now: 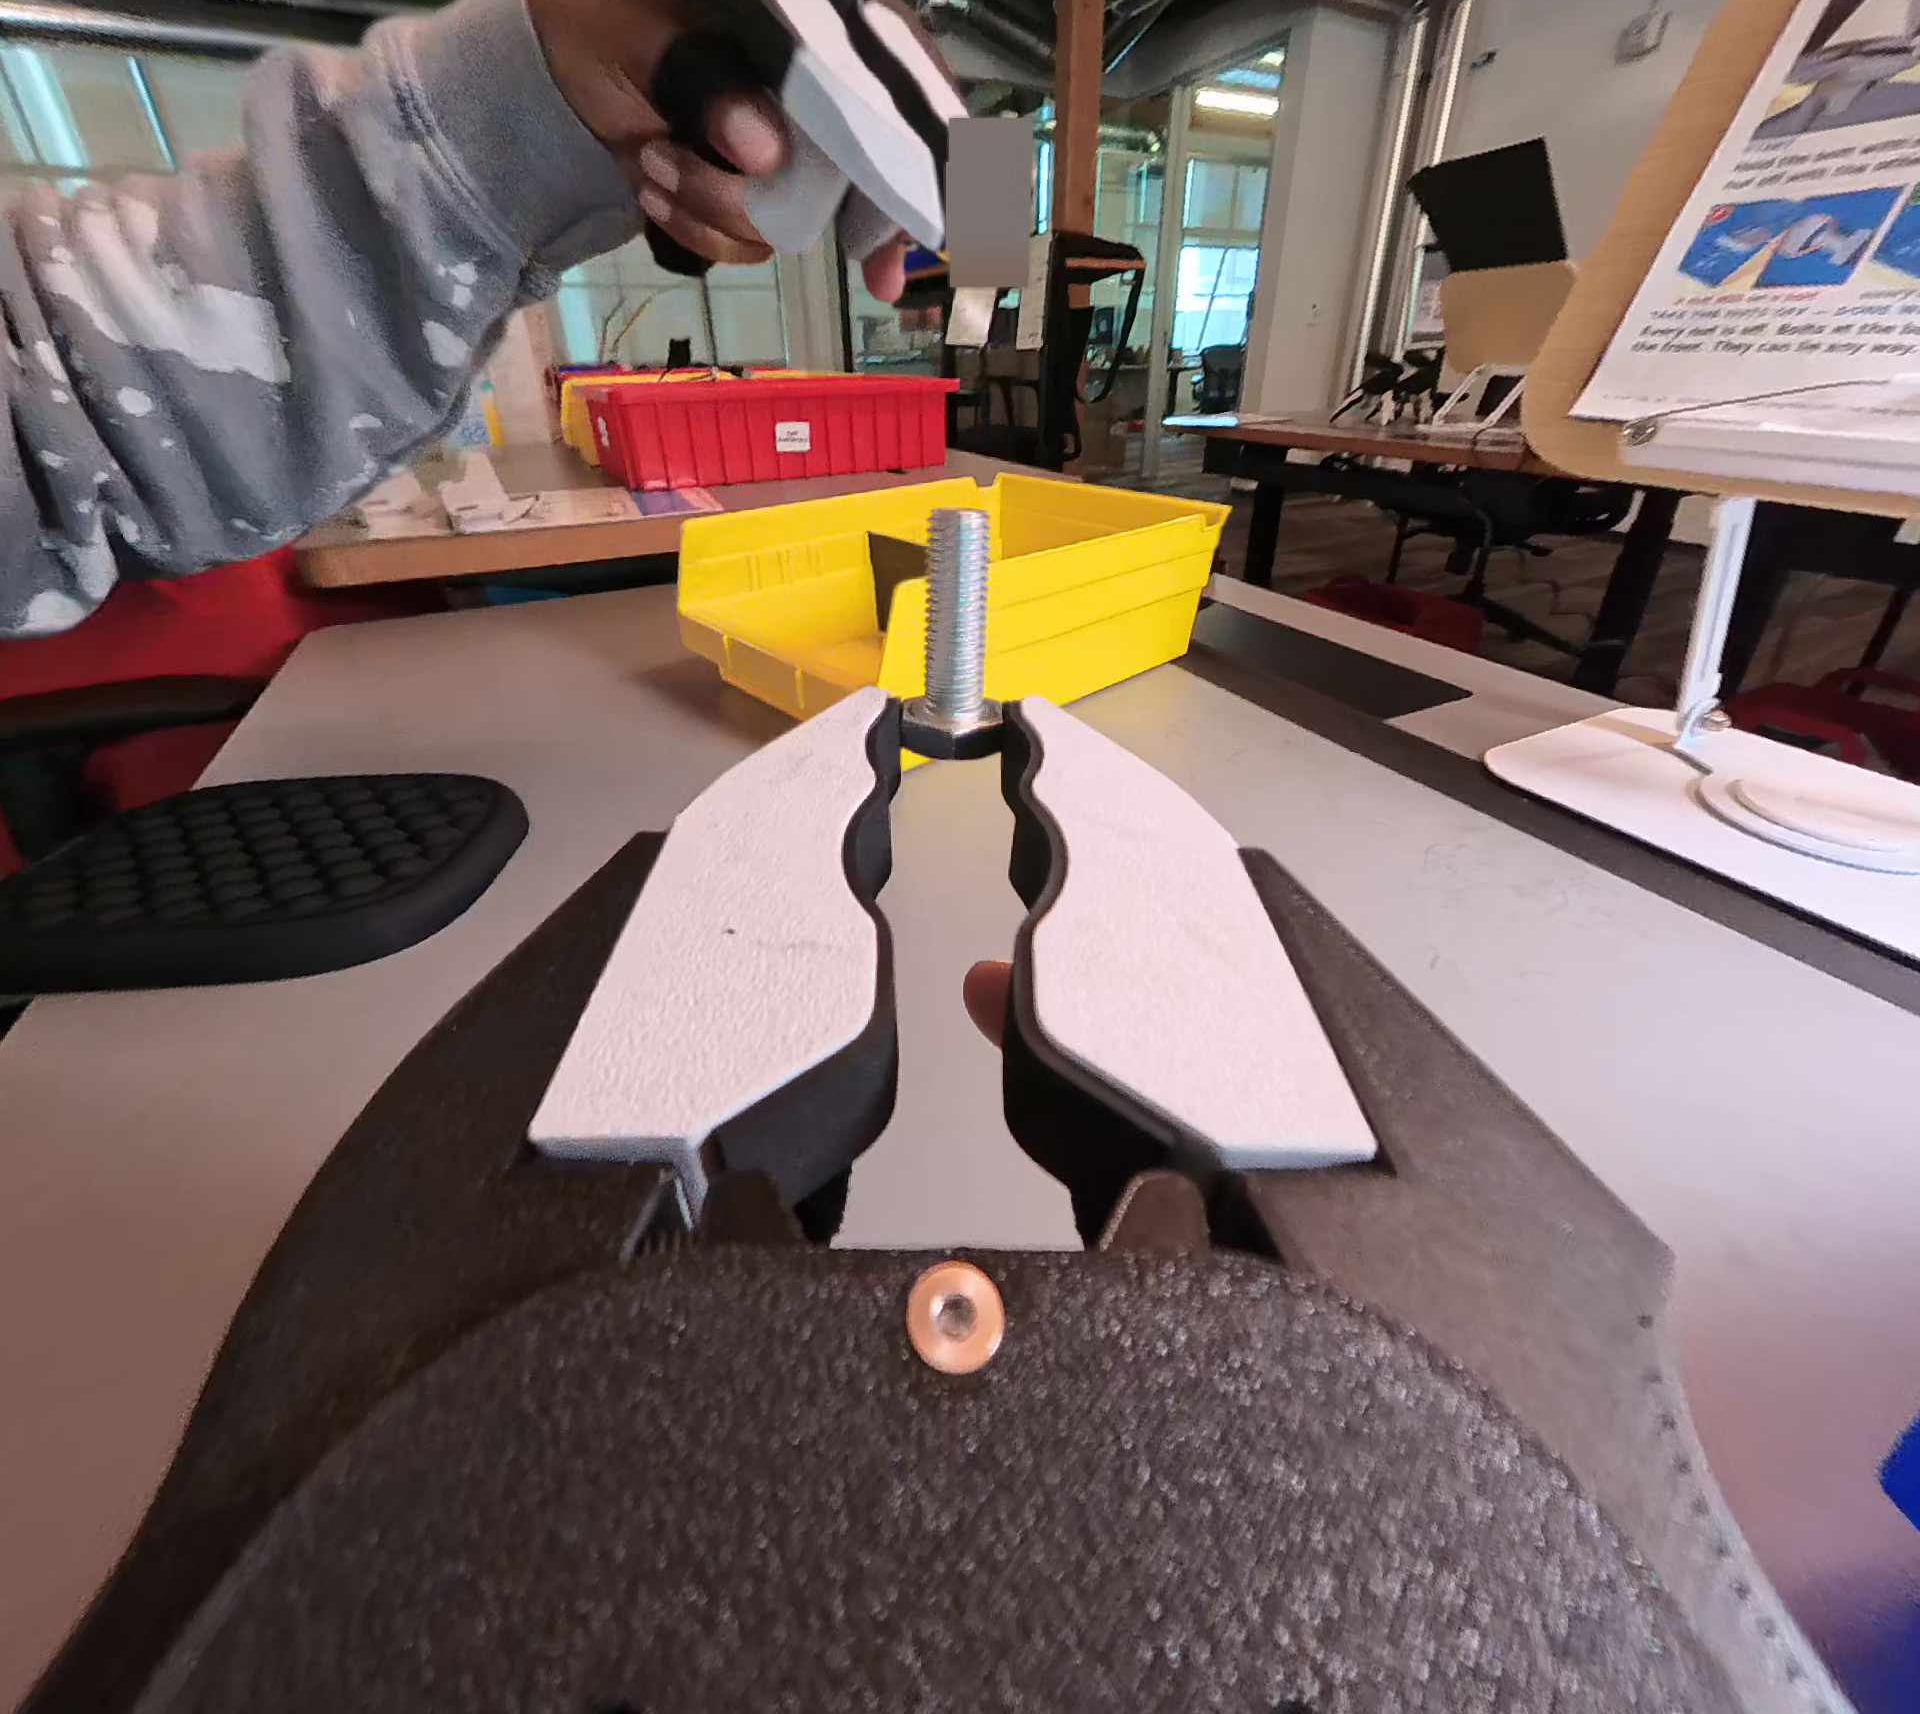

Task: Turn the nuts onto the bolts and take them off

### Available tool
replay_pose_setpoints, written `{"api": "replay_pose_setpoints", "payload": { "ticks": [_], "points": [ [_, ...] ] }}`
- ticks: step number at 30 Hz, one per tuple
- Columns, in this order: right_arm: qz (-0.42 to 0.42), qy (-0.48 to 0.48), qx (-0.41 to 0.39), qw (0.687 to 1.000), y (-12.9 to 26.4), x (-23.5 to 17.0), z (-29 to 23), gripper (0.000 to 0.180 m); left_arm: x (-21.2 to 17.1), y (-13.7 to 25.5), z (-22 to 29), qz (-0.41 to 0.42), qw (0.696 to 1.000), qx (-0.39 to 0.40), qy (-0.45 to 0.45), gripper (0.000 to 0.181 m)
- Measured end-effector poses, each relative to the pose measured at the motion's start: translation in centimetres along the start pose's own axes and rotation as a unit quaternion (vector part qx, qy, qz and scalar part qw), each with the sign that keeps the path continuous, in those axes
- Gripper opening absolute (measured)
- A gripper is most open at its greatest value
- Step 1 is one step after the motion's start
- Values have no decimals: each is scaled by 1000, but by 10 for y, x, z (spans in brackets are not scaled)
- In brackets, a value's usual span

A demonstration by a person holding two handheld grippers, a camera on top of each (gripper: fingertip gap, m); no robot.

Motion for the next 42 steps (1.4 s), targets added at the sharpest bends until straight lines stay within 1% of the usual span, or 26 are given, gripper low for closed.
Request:
{"api": "replay_pose_setpoints", "payload": {
  "ticks": [3, 5, 8, 12, 16, 22, 34, 42],
  "points": [
    [17, 3, -20, 1000, 1, 4, -1, 18, 29, -14, 46, -8, 996, -64, -54, 18],
    [22, 8, -29, 999, 2, 6, -1, 18, 40, -27, 70, -19, 992, -95, -82, 19],
    [23, 16, -35, 999, 3, 8, -1, 18, 48, -47, 97, -38, 985, -128, -110, 19],
    [12, 27, -35, 999, 1, 6, -3, 18, 49, -69, 115, -68, 978, -140, -136, 19],
    [6, 31, -30, 999, -1, 5, -7, 18, 47, -84, 123, -90, 974, -144, -147, 19],
    [12, 35, -28, 999, 0, 9, -11, 18, 42, -93, 125, -105, 972, -152, -146, 19],
    [-14, 31, -25, 999, -5, 0, -13, 18, 33, -97, 123, -125, 968, -133, -170, 19],
    [-13, 29, -22, 999, -6, -1, -14, 18, 32, -97, 122, -120, 968, -131, -175, 19]
  ]
}}
Point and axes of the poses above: each gripper's, where its closed fingertips meet, y back along the fingers, x out of its top, z = x × y across the jaws, the point moved 3 cm from there along y, back along the fingers, and after that the axes turned 5 degrees about -z, right-handed, at the moved point
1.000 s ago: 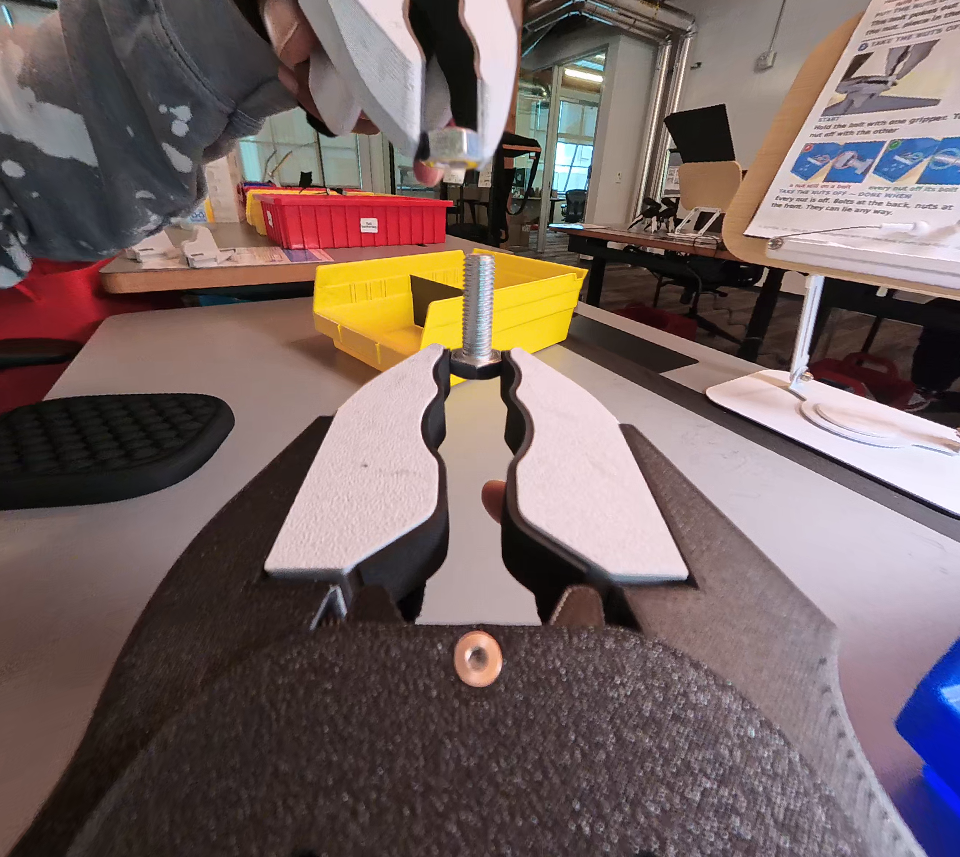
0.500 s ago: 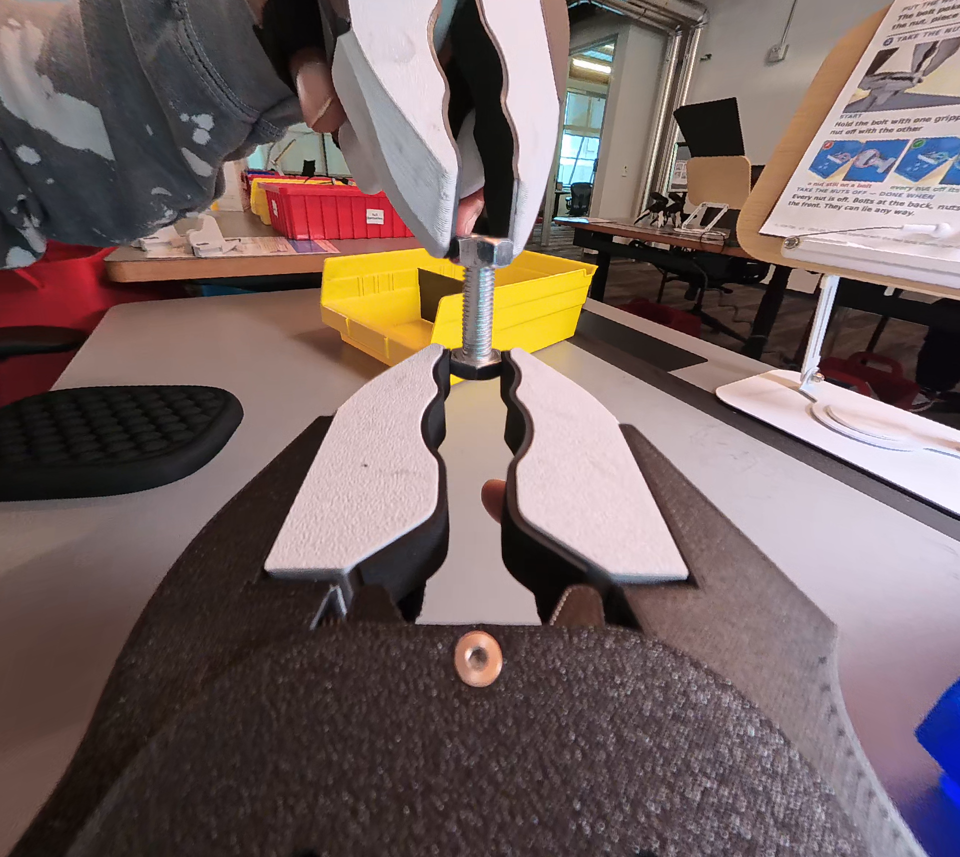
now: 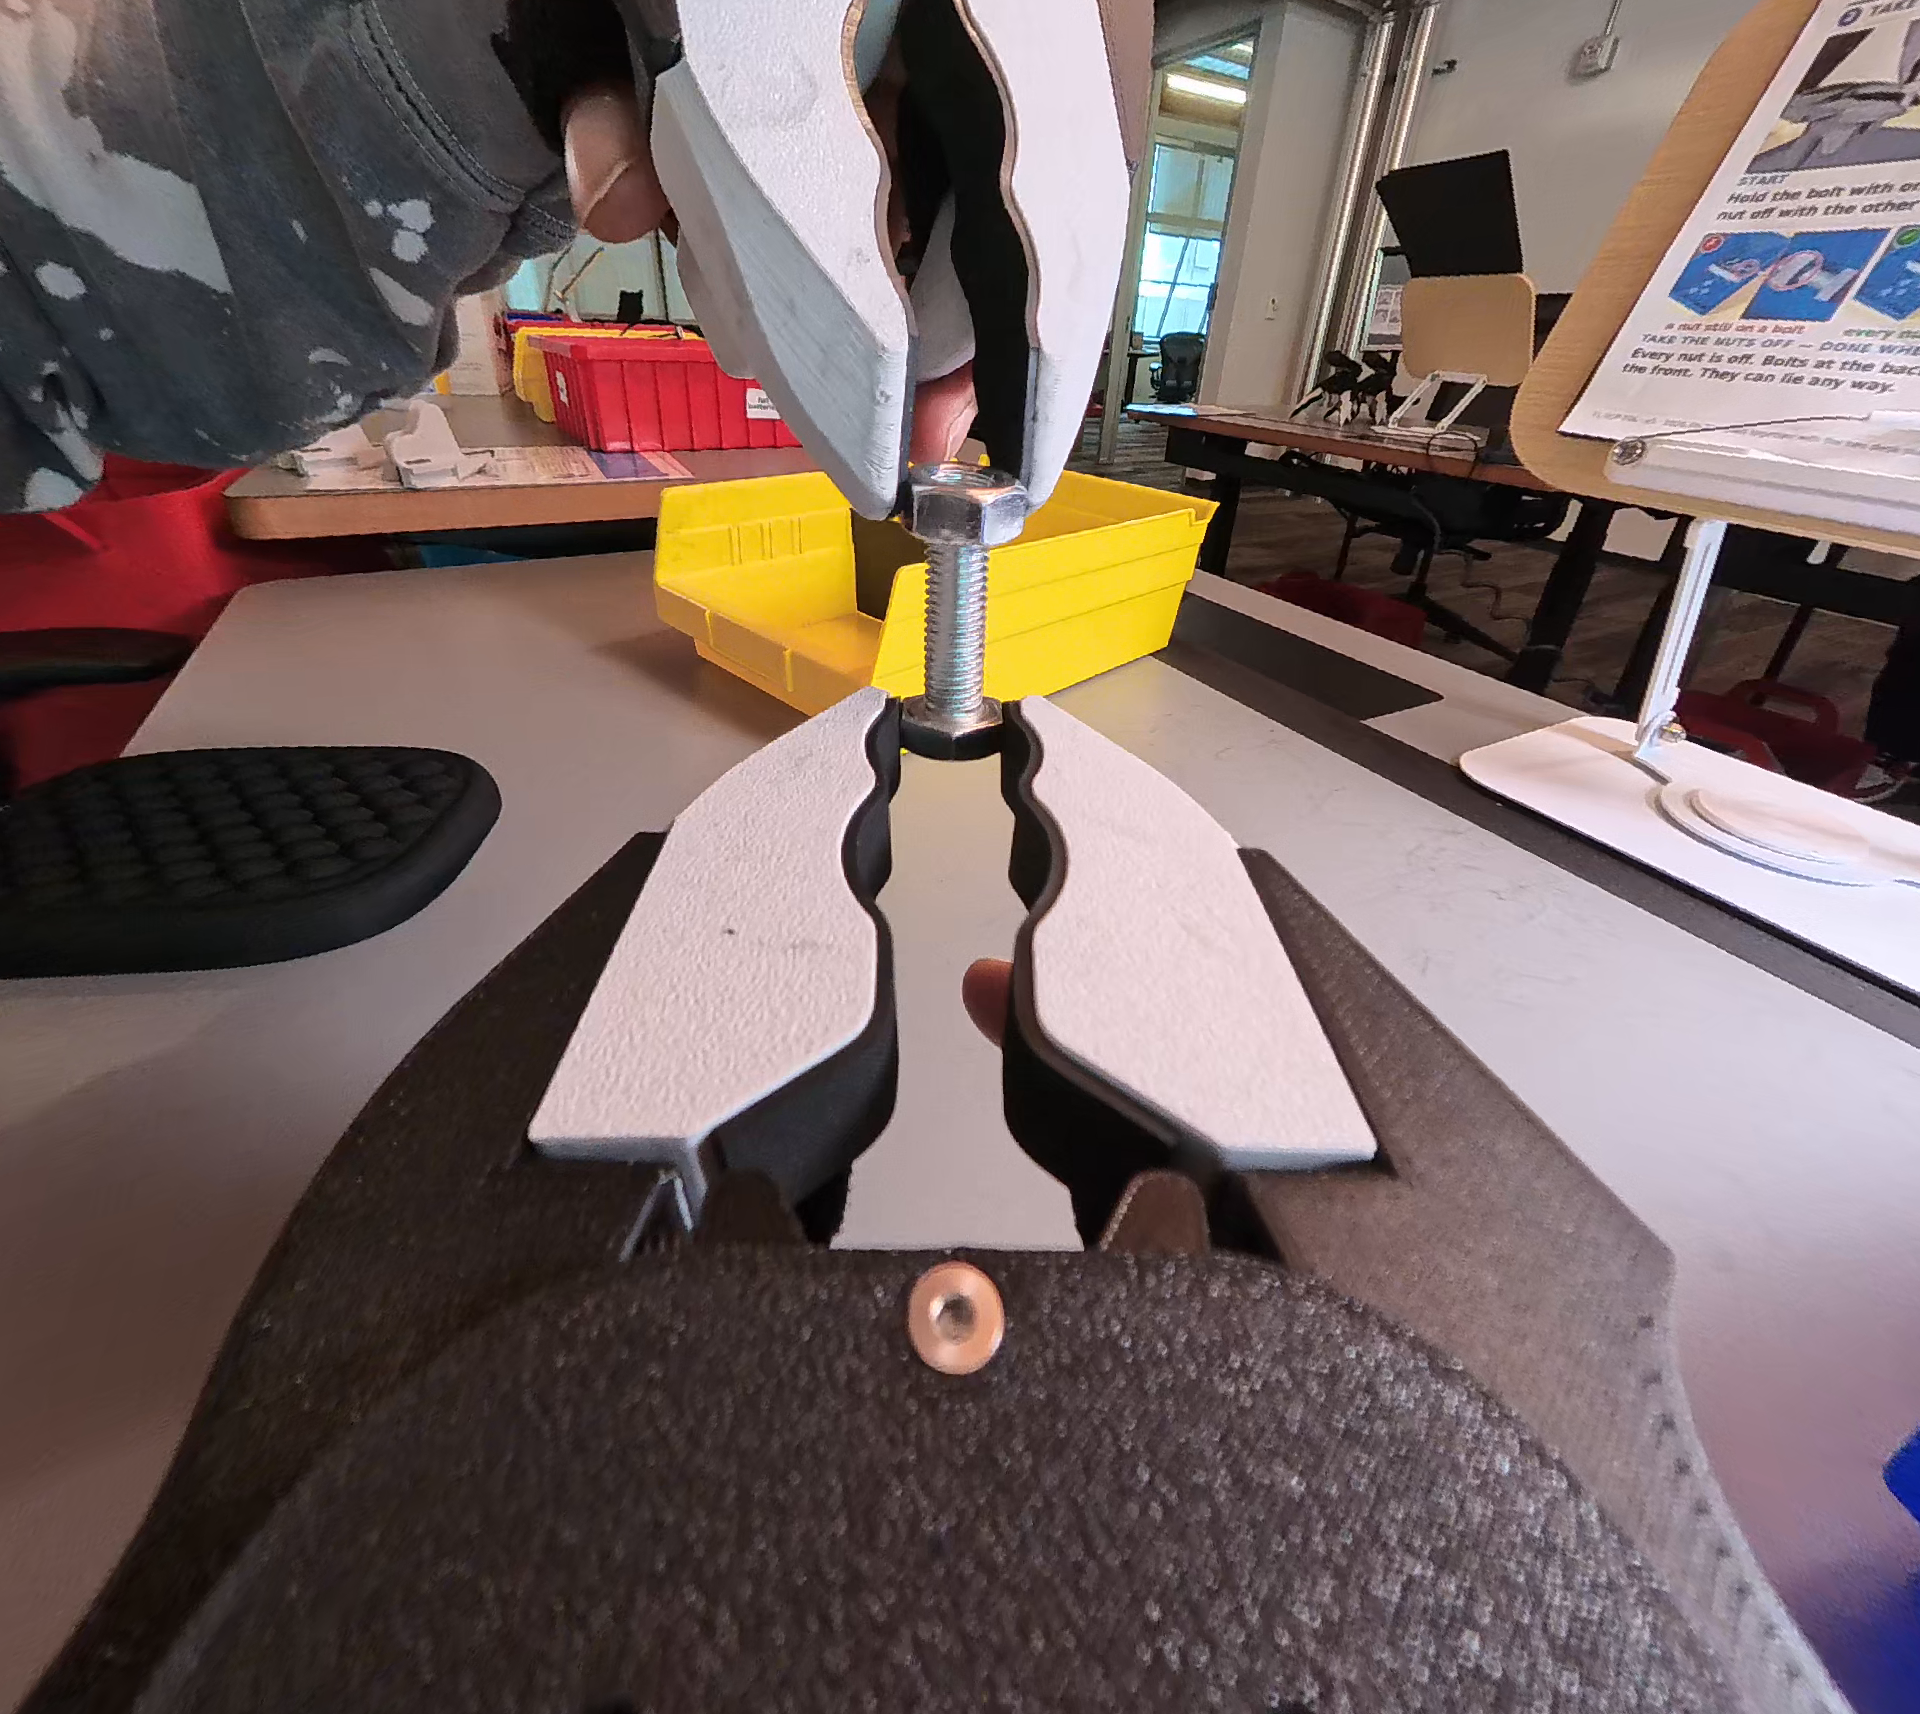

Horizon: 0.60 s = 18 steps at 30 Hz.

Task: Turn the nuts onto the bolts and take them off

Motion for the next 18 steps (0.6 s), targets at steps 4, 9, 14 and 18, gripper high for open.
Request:
{"api": "replay_pose_setpoints", "payload": {
  "ticks": [4, 9, 14, 18],
  "points": [
    [2, 0, 0, 1000, 0, 0, 0, 18, 0, 1, 0, 9, 1000, -3, 2, 19],
    [3, 0, -1, 1000, 1, 1, 0, 18, -1, 1, -1, 22, 1000, -5, 7, 19],
    [2, 0, -1, 1000, 0, 0, 0, 18, -2, 2, -1, 33, 999, -3, 8, 22],
    [4, -1, -2, 1000, 1, 1, 1, 18, -2, 9, 1, 66, 998, 2, 8, 29]
  ]
}}
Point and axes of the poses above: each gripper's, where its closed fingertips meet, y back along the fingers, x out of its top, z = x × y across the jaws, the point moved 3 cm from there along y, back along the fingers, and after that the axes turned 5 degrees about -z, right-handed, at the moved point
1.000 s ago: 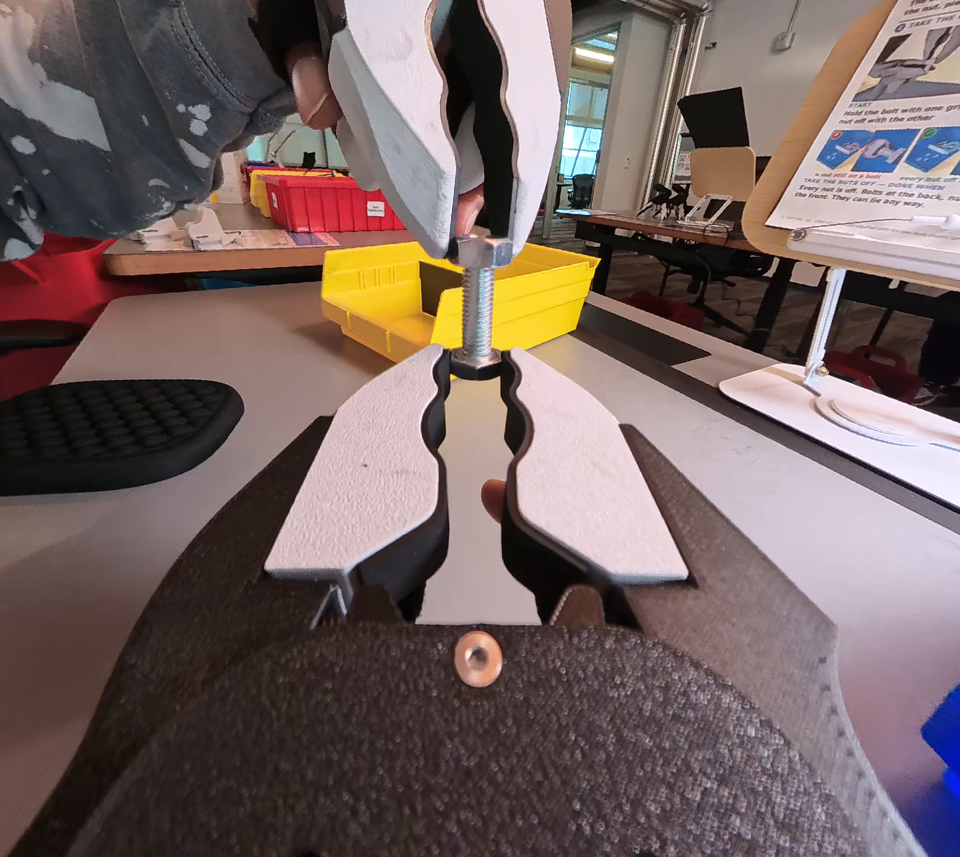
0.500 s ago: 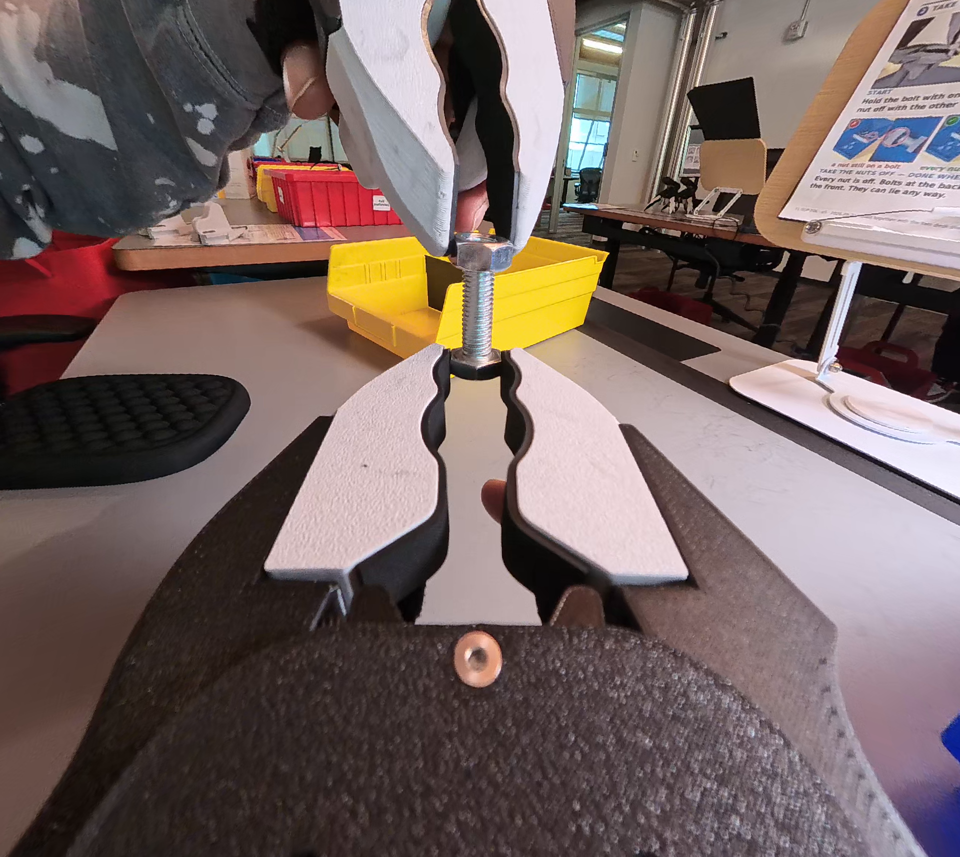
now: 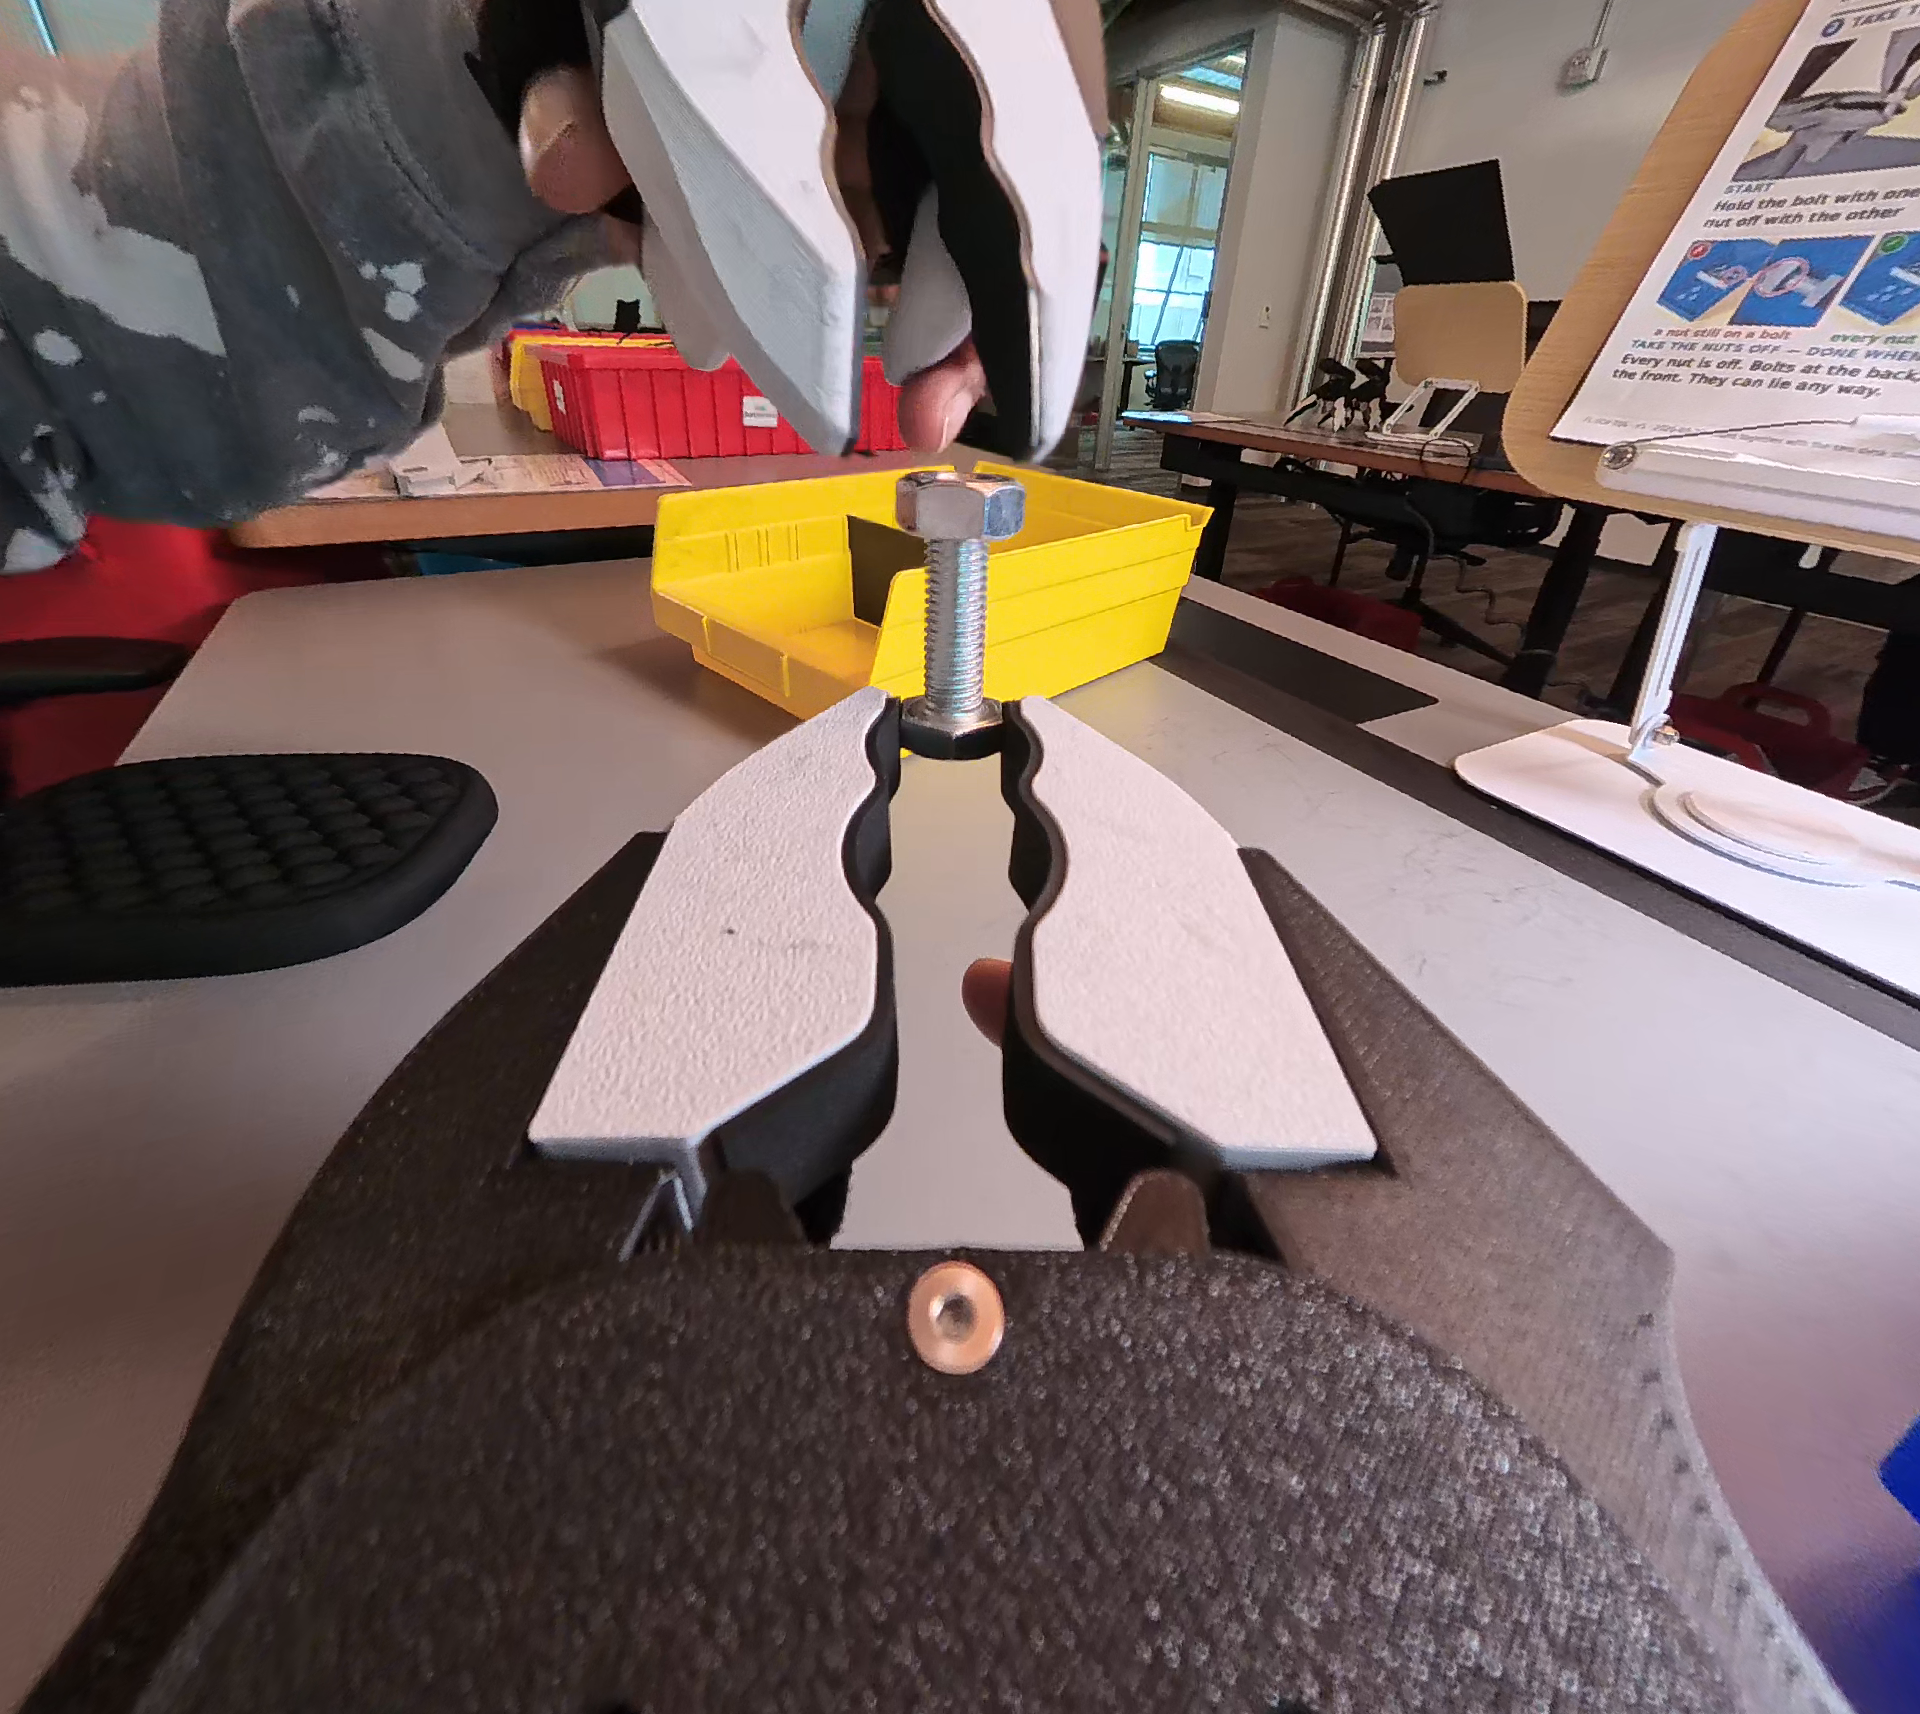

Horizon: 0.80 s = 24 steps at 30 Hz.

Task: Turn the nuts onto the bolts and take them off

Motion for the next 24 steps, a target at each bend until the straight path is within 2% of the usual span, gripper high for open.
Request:
{"api": "replay_pose_setpoints", "payload": {
  "ticks": [4, 7, 10, 20, 24],
  "points": [
    [8, -5, -4, 1000, 2, 4, 2, 18, 1, 6, 2, 121, 992, 30, -6, 31],
    [15, -14, -3, 1000, 3, 6, 3, 18, -2, 6, 5, 242, 969, 47, 10, 31],
    [19, -17, -1, 1000, 3, 8, 1, 18, -8, 2, 3, 312, 947, 59, 38, 29],
    [47, -11, 14, 999, 6, 17, -6, 18, -9, 0, 6, 356, 933, 25, 43, 26],
    [65, -5, 29, 997, 9, 24, -10, 18, -16, 3, -7, 354, 931, 62, 62, 20]
  ]
}}
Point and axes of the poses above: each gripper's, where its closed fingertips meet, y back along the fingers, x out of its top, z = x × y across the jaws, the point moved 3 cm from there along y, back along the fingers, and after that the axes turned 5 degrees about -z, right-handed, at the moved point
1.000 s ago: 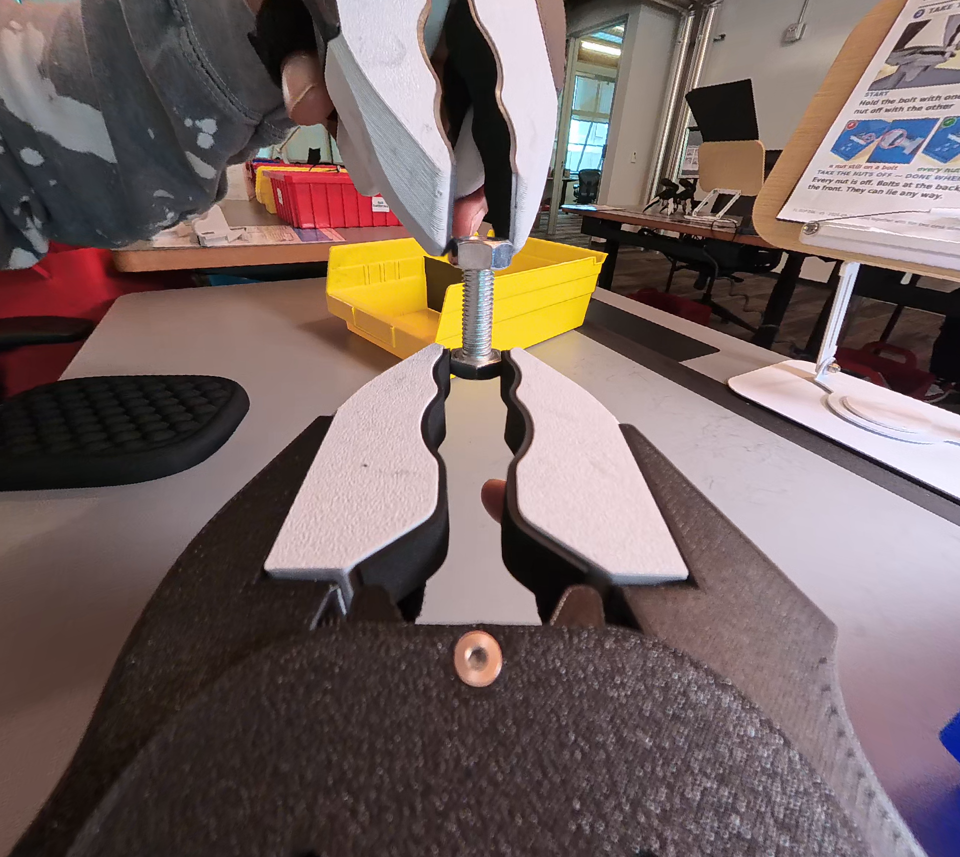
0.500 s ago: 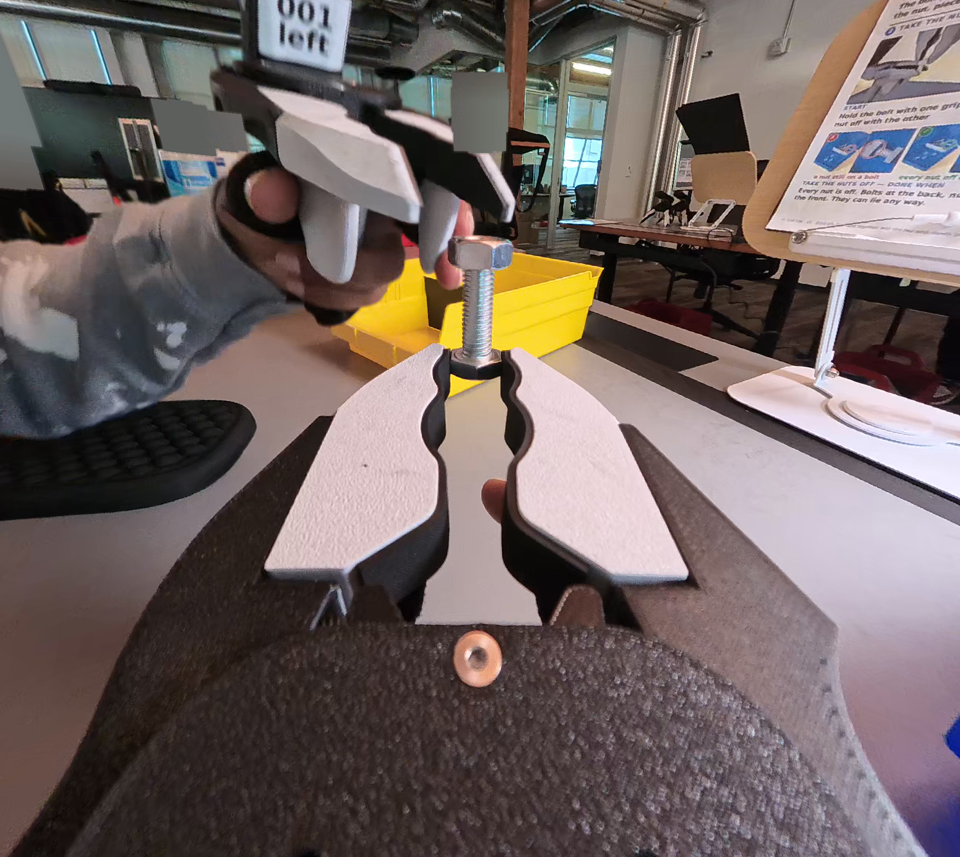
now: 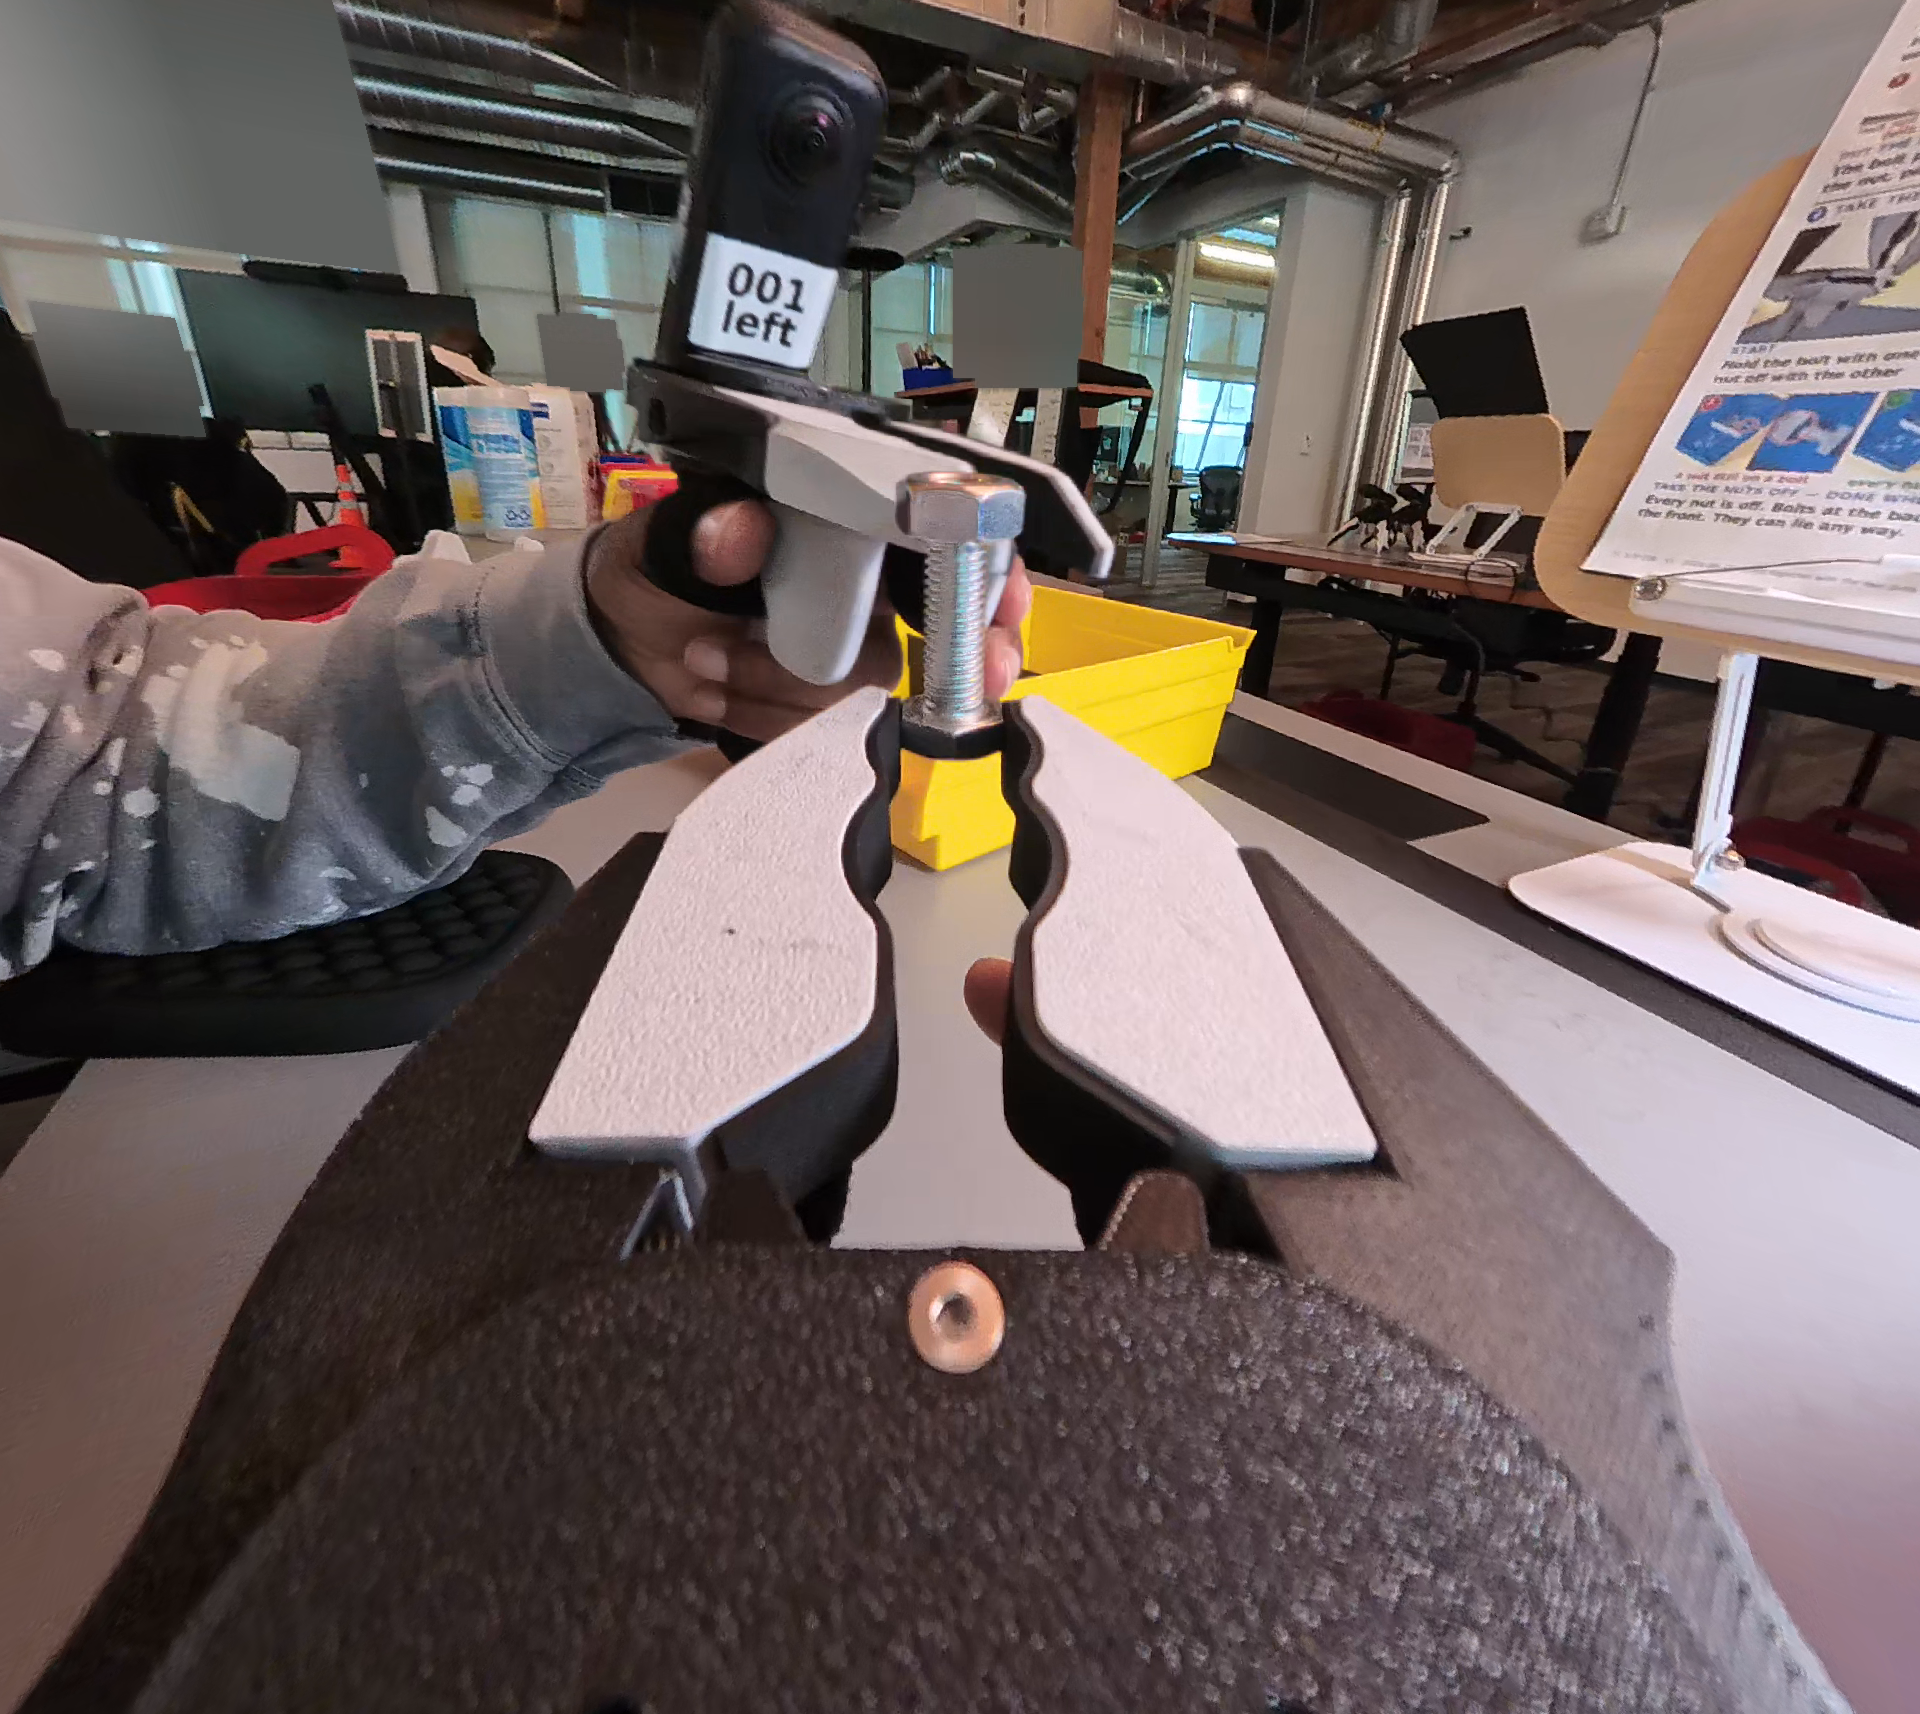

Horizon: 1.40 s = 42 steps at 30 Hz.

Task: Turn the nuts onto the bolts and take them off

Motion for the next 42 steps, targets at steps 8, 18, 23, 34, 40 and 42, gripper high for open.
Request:
{"api": "replay_pose_setpoints", "payload": {
  "ticks": [8, 18, 23, 34, 40, 42],
  "points": [
    [-23, -5, -13, 1000, -3, -7, 5, 18, 3, -1, 15, 43, 997, -67, 23, 29],
    [8, -15, 22, 1000, 1, 5, 0, 18, 1, 3, 5, 59, 997, -39, 20, 16],
    [4, -24, 19, 1000, 0, 1, 1, 18, 2, 2, 14, 73, 993, -86, 38, 21],
    [37, -38, 51, 997, 3, 12, -7, 18, 2, 6, 3, 79, 994, -57, 43, 18],
    [22, -47, 48, 997, 0, 4, -5, 18, -3, -3, 26, 66, 992, -110, 18, 23],
    [10, -49, 50, 997, -2, 0, -6, 18, -5, -8, 28, 58, 993, -104, 11, 21]
  ]
}}
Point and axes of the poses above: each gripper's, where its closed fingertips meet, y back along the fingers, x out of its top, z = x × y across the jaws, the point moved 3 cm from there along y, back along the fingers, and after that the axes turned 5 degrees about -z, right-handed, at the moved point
